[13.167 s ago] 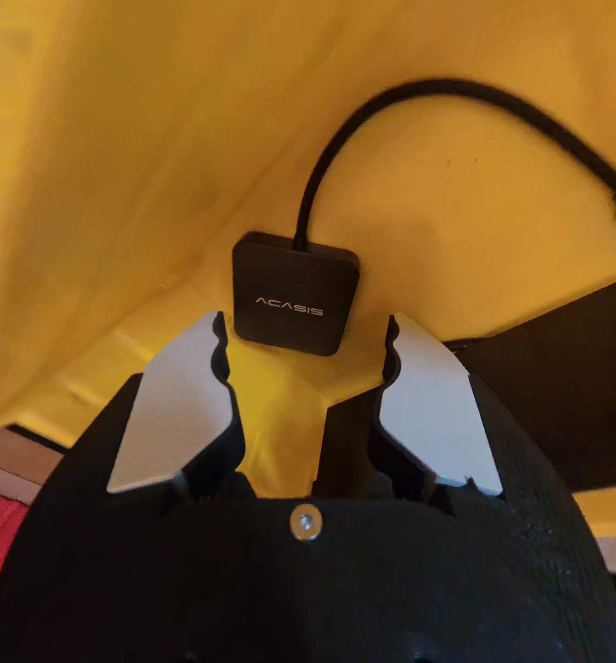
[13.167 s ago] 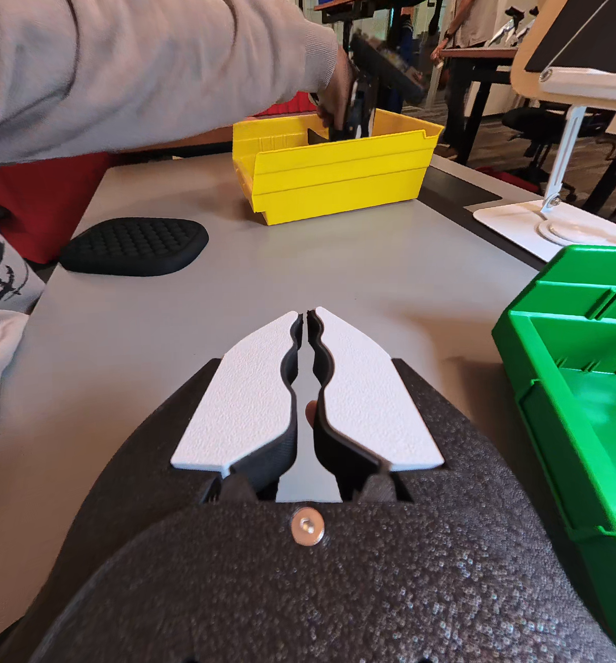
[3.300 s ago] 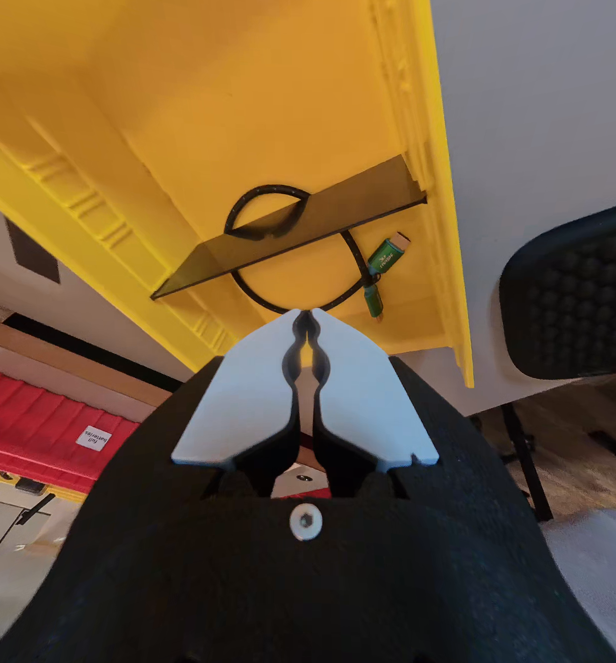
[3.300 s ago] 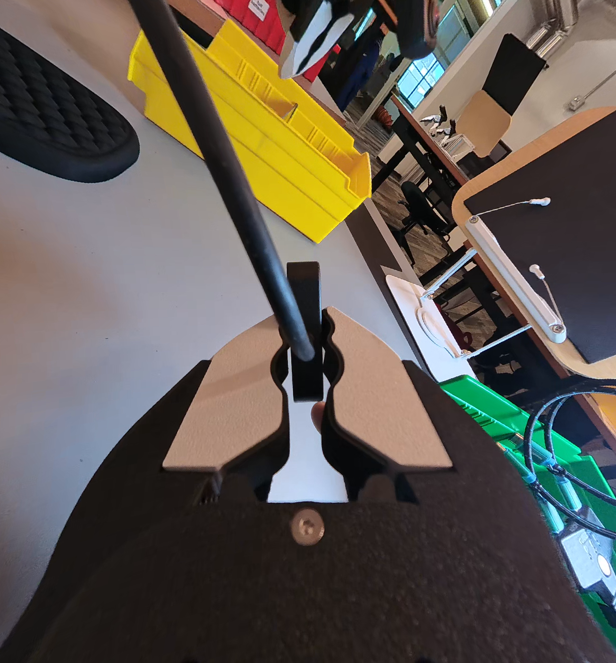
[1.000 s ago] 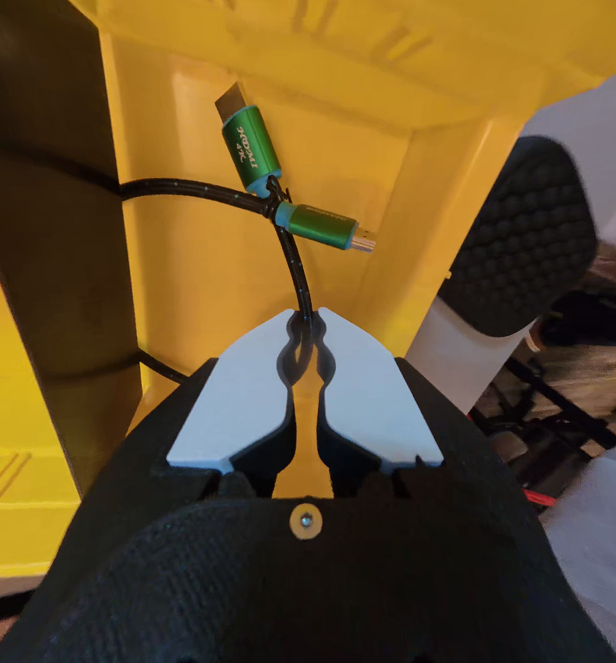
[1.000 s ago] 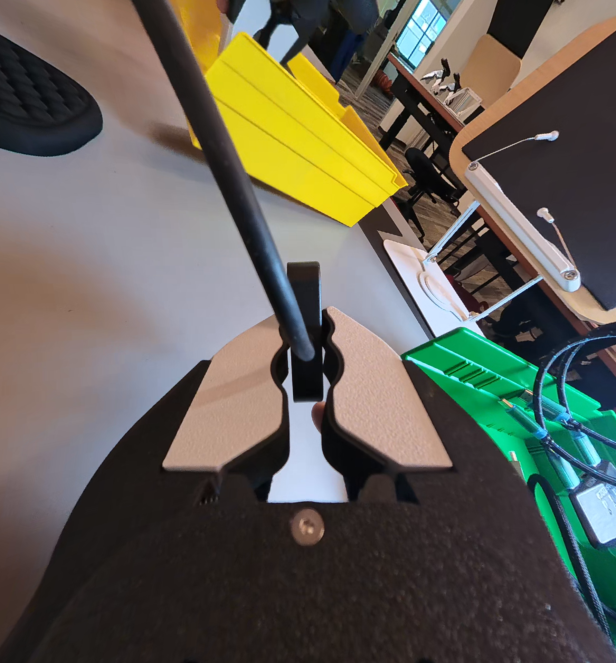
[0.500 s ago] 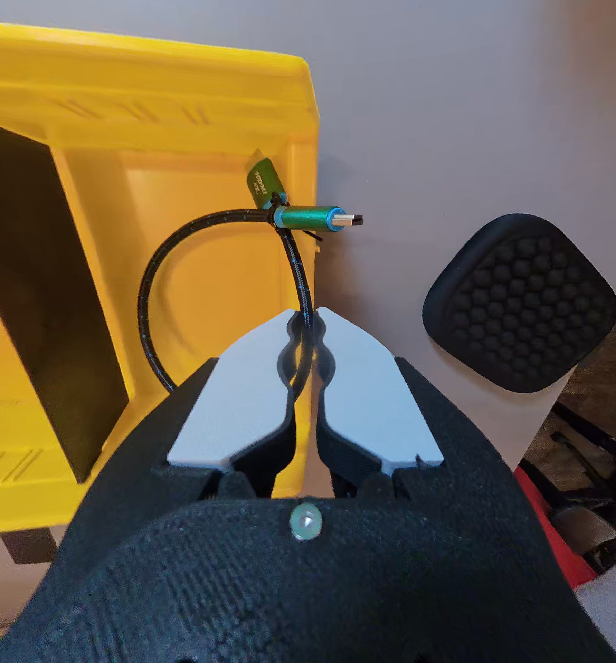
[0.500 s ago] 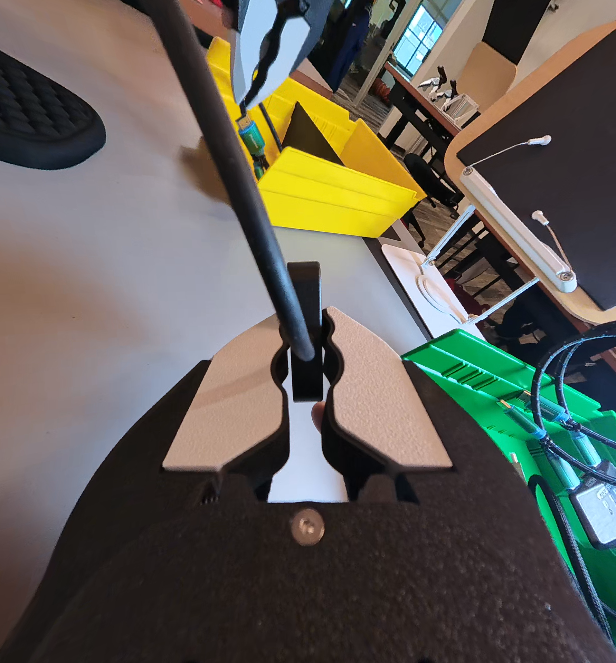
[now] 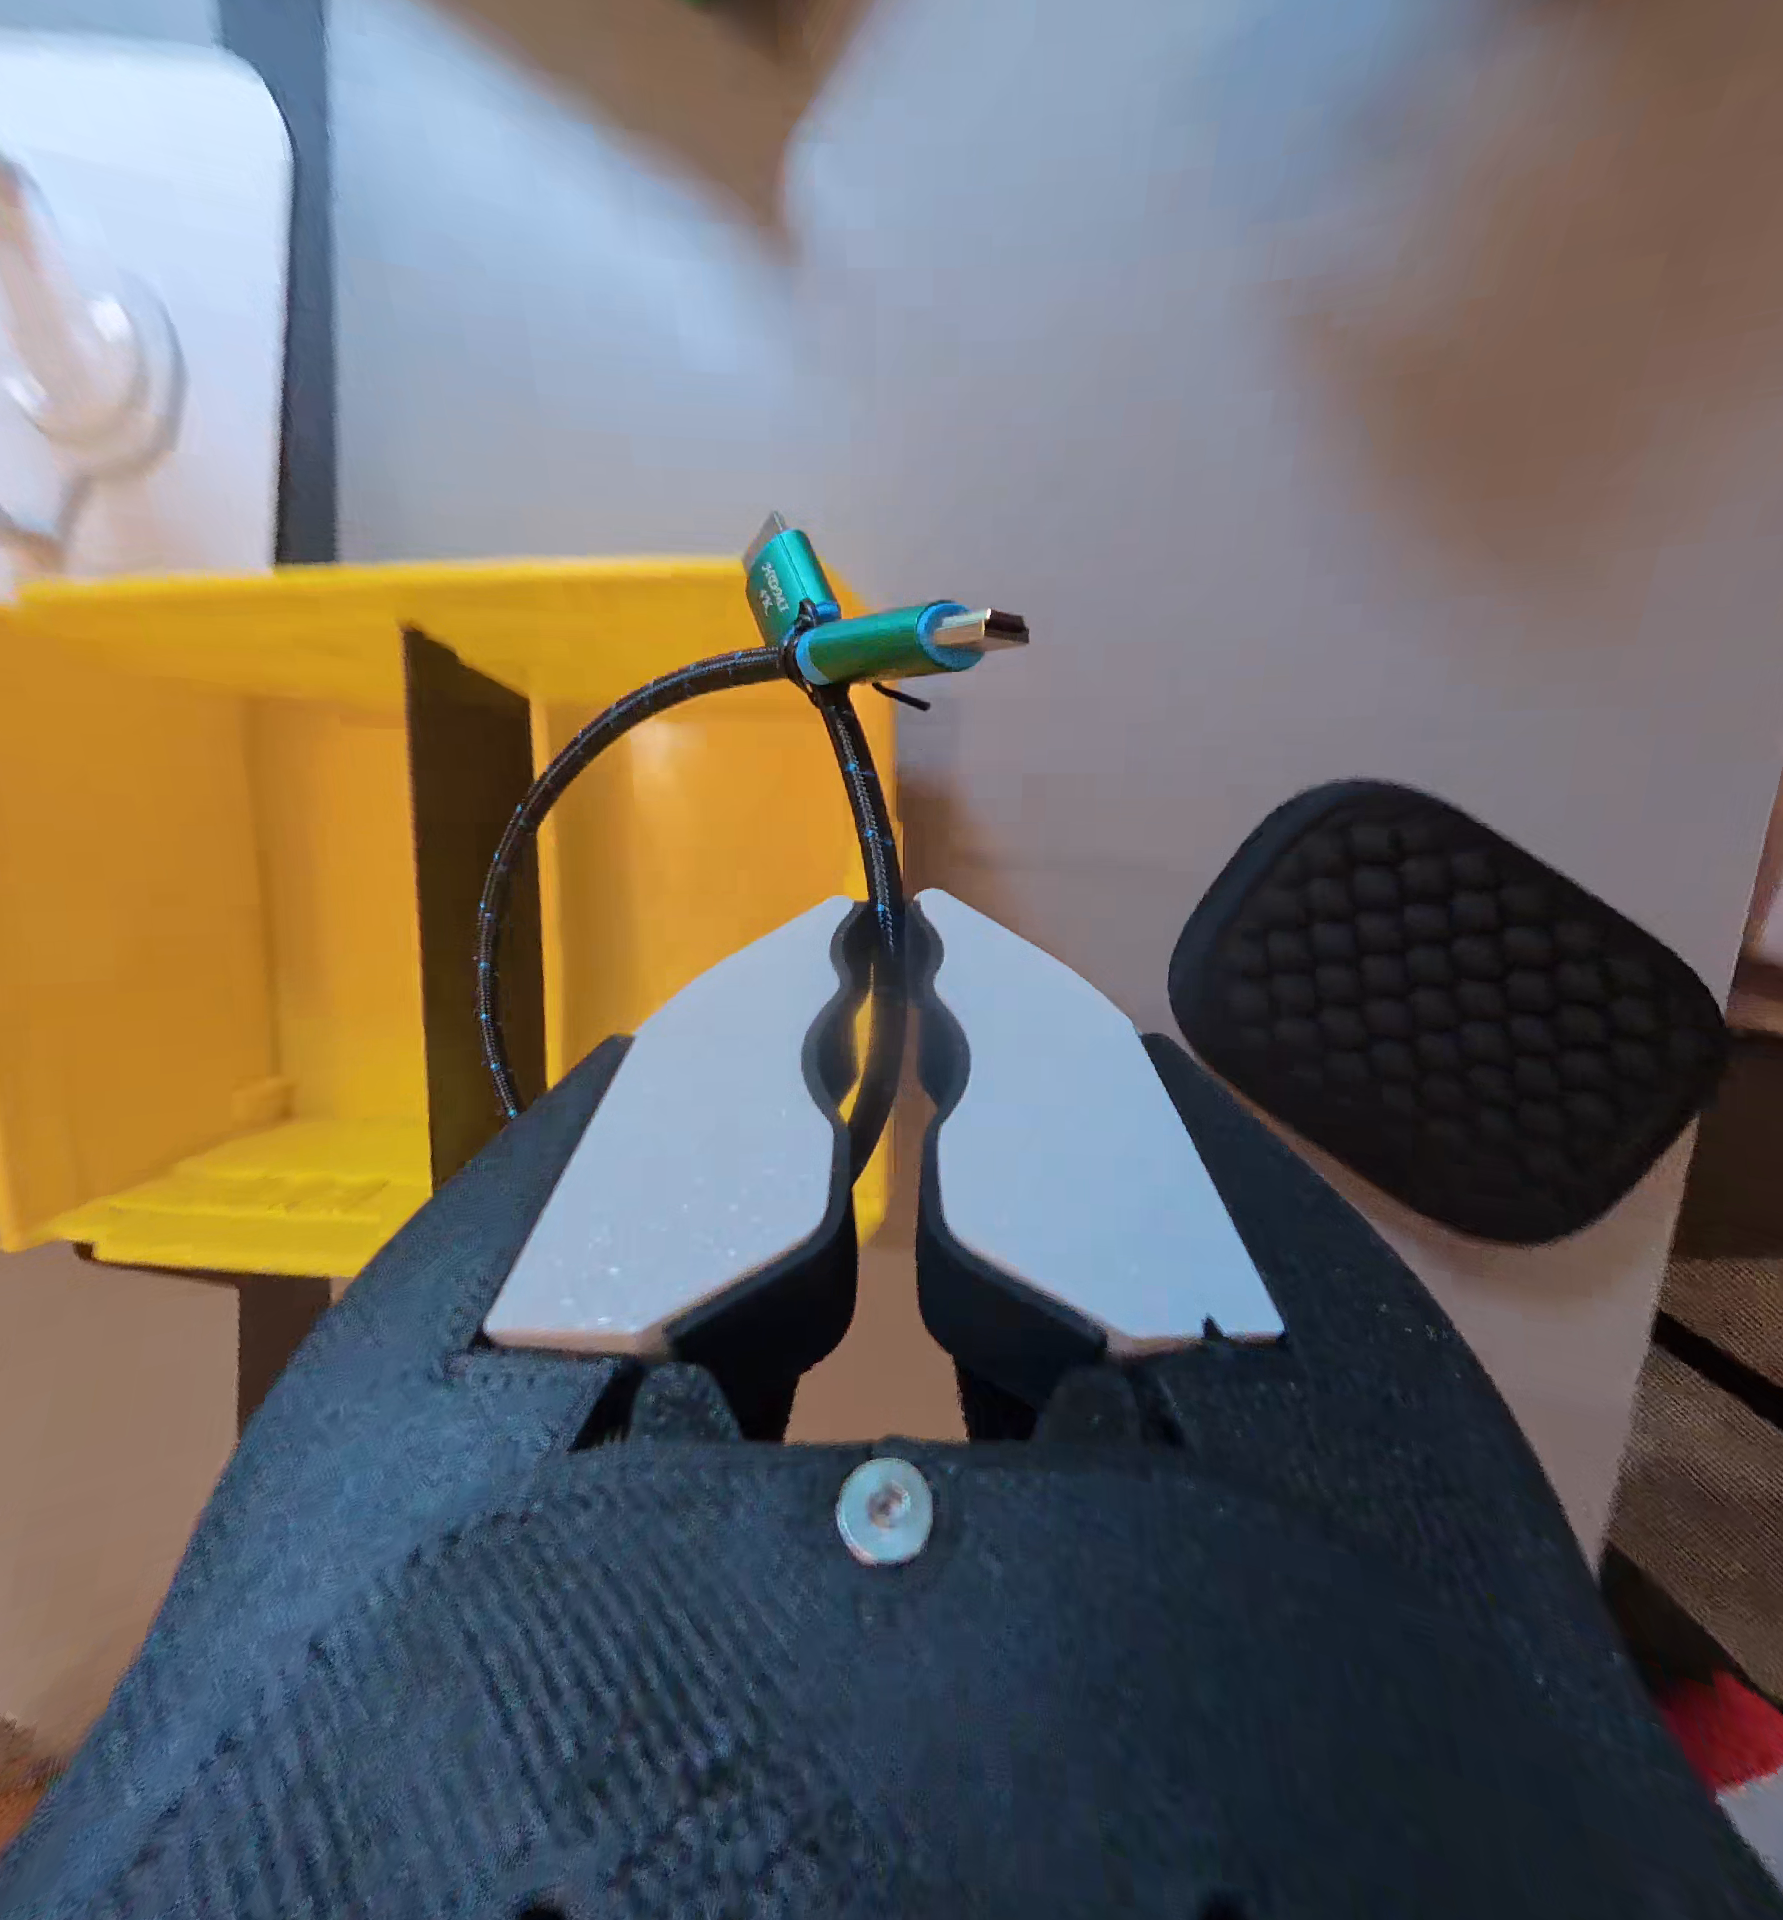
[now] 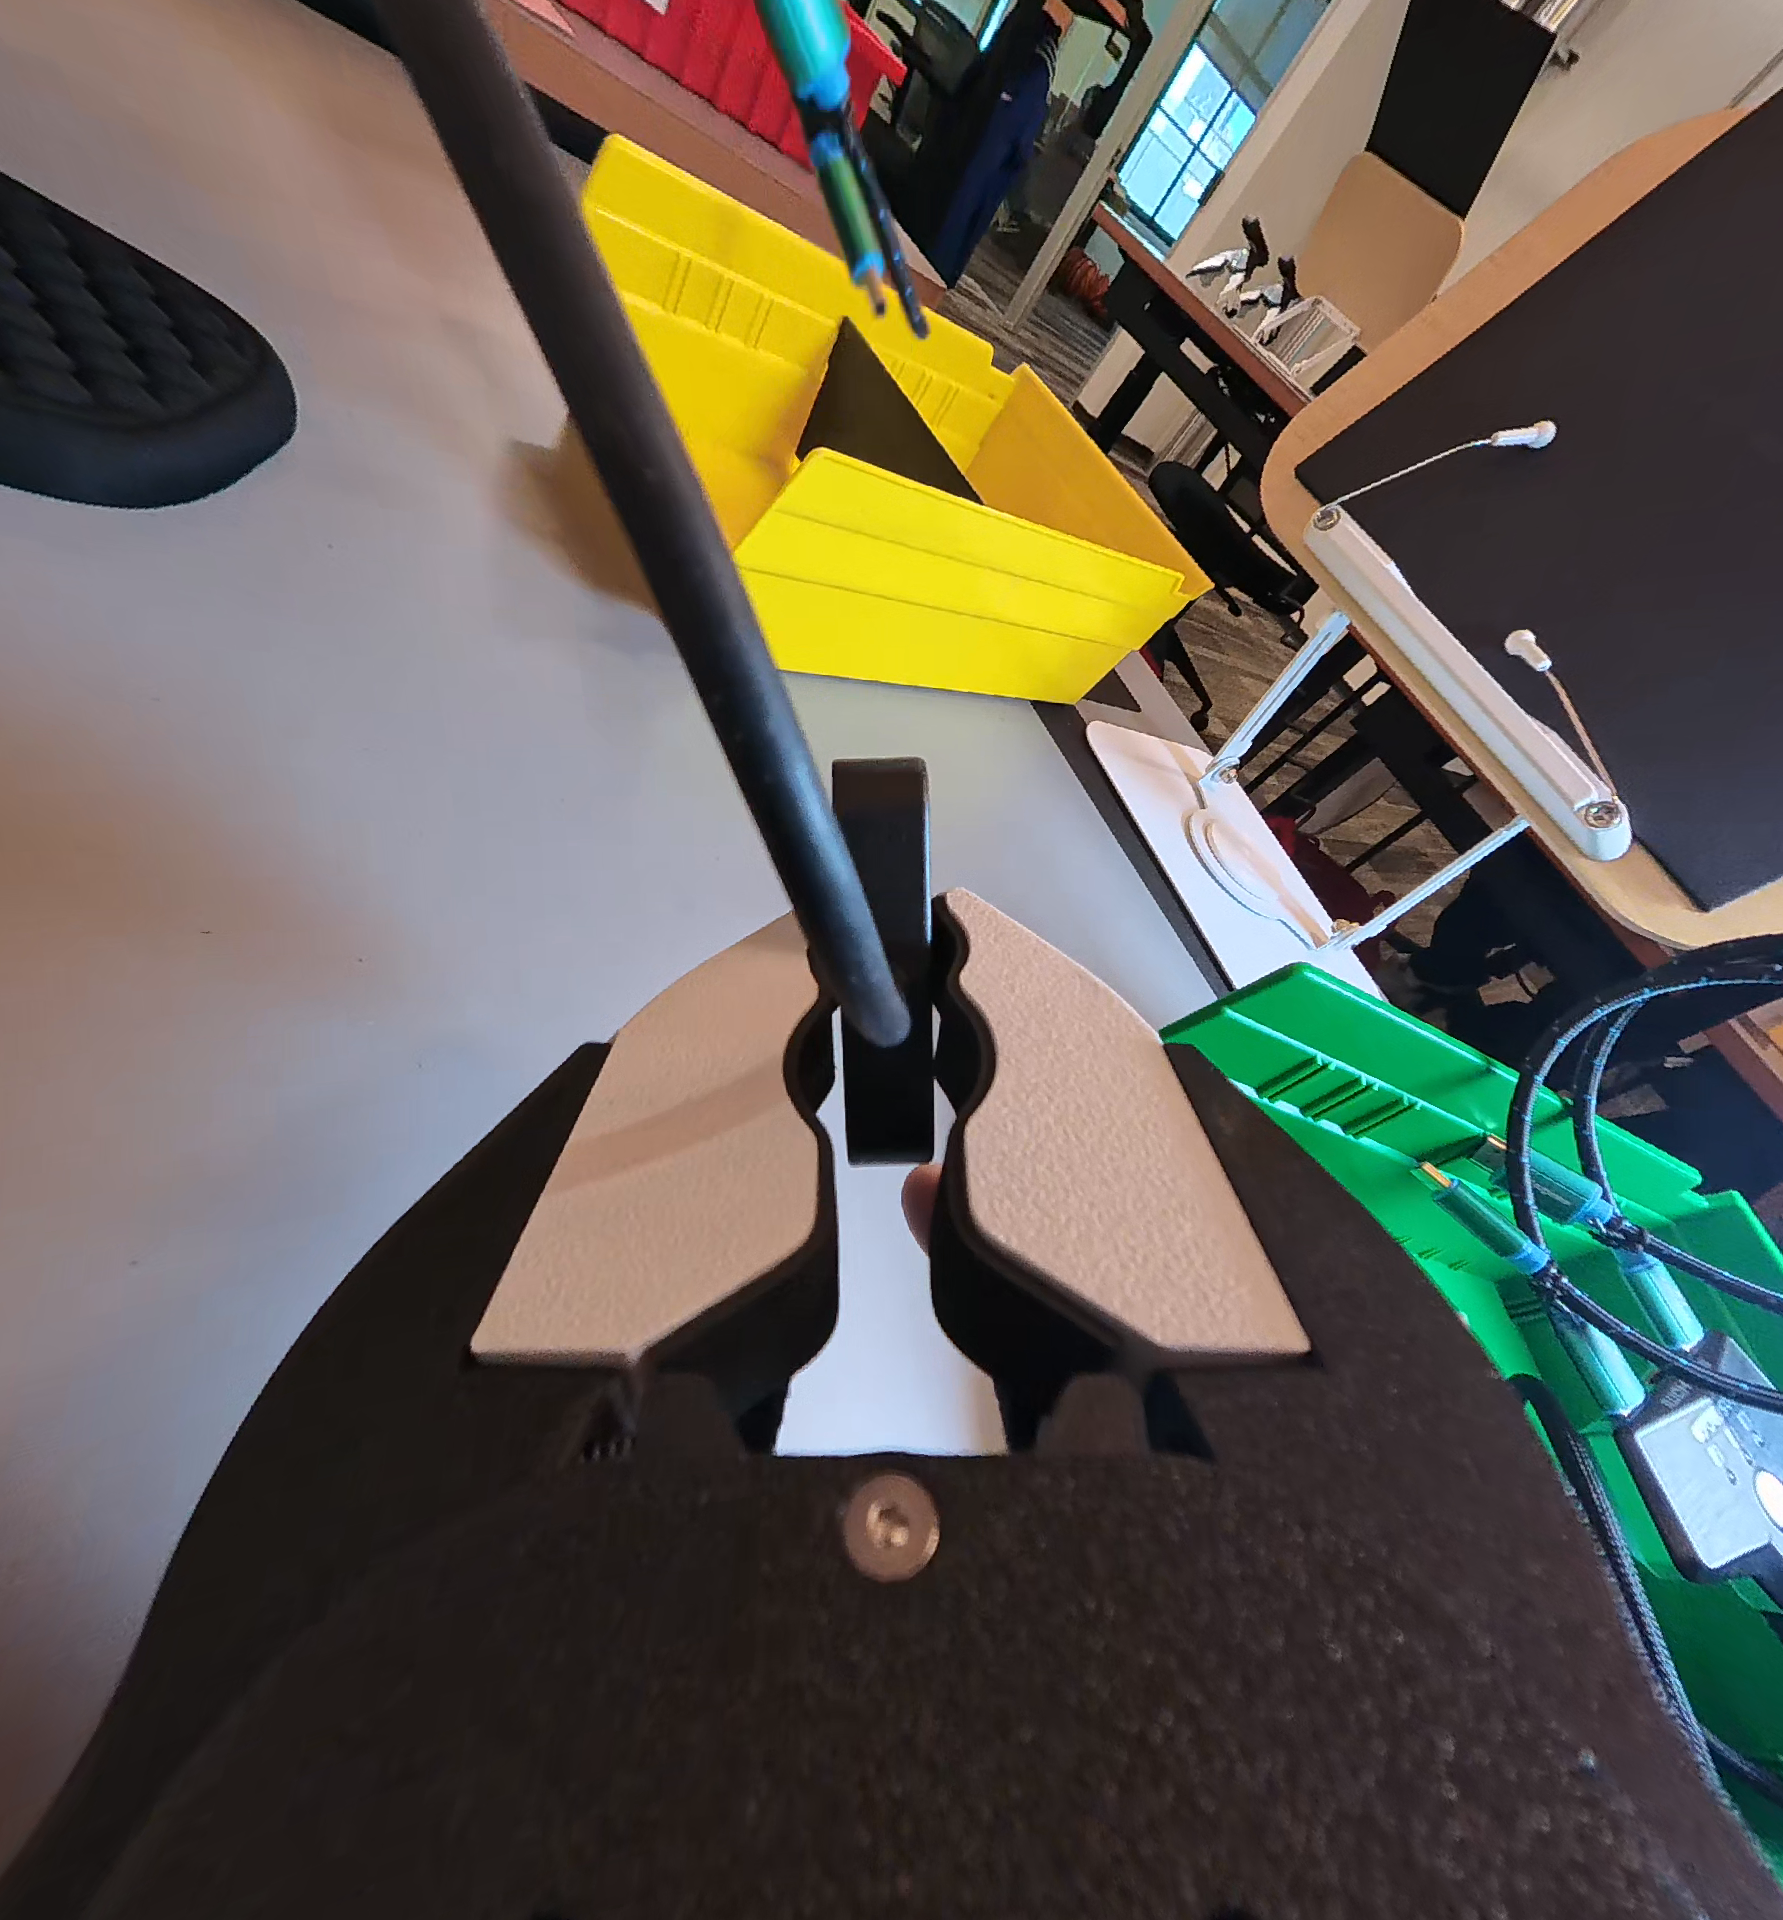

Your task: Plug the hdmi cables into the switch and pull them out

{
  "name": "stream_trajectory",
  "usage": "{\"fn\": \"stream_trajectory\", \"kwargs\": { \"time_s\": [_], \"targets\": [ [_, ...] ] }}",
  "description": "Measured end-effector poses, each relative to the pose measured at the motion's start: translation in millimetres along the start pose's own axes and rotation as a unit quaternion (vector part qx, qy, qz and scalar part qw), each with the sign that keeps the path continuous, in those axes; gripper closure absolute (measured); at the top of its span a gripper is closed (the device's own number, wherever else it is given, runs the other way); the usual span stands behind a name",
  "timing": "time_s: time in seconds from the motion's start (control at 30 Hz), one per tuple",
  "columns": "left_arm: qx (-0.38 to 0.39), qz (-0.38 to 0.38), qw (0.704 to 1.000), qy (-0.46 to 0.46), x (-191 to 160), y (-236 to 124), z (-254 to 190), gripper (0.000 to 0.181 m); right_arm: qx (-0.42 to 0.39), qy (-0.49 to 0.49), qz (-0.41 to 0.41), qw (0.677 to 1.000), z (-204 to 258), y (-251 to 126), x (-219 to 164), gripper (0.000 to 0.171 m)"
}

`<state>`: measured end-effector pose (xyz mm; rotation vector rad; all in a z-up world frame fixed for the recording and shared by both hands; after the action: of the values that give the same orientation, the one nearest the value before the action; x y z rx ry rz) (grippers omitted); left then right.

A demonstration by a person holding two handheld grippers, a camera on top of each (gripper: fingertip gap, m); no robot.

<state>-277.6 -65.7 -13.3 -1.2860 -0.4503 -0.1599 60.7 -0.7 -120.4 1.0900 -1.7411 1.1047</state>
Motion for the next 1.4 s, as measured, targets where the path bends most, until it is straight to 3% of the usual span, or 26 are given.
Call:
{"fn": "stream_trajectory", "kwargs": {
  "time_s": [0.17, 0.33, 0.53, 0.63, 0.73, 0.83, 0.9, 1.03, 1.13, 1.27, 1.4],
  "targets": [
    [0.063, -0.114, 0.989, 0.064, 32, 14, -36, 0.175, -0.006, 0.001, -0.003, 1.000, -1, 0, 0, 0.157],
    [0.061, -0.170, 0.976, 0.117, 56, 91, -85, 0.174, -0.022, 0.009, -0.011, 1.000, -9, -6, 1, 0.157],
    [0.033, -0.202, 0.970, 0.132, 58, 171, -116, 0.175, -0.032, 0.025, -0.012, 0.999, -16, -10, -3, 0.157],
    [0.016, -0.184, 0.974, 0.128, 54, 183, -122, 0.168, -0.032, 0.027, -0.011, 0.999, -17, -10, -3, 0.157],
    [-0.017, -0.240, 0.970, 0.039, 52, 160, -110, 0.158, -0.030, 0.027, -0.011, 0.999, -17, -9, -3, 0.157],
    [0.009, -0.162, 0.980, -0.116, 29, 156, -75, 0.154, -0.027, 0.028, -0.010, 0.999, -16, -9, -3, 0.157],
    [-0.008, -0.106, 0.972, -0.211, 16, 164, -65, 0.143, -0.027, 0.026, -0.009, 0.999, -15, -9, -3, 0.157],
    [-0.007, -0.054, 0.958, -0.282, 6, 185, -56, 0.146, -0.030, 0.024, -0.014, 0.999, -15, -12, 0, 0.157],
    [0.011, -0.044, 0.961, -0.272, 12, 195, -55, 0.154, -0.030, 0.027, -0.017, 0.999, -17, -13, 0, 0.157],
    [0.050, -0.005, 0.980, -0.192, 22, 201, -57, 0.172, -0.028, 0.029, -0.018, 0.999, -17, -13, 0, 0.157],
    [0.095, 0.027, 0.989, -0.108, 32, 200, -57, 0.173, -0.030, 0.023, -0.018, 0.999, -16, -14, 2, 0.157]
  ]
}}
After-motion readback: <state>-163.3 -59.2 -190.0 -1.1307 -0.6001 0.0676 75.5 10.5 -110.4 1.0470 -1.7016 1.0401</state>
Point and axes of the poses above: each gripper's, where its closed fingertips meet, y out along the fingers, x out of its top, z = x × y across the jaws, the point moved 6 cm from there along -y, back along the fingers, and after that the axes turned 13 degrees about y, right-handed, at the moved point
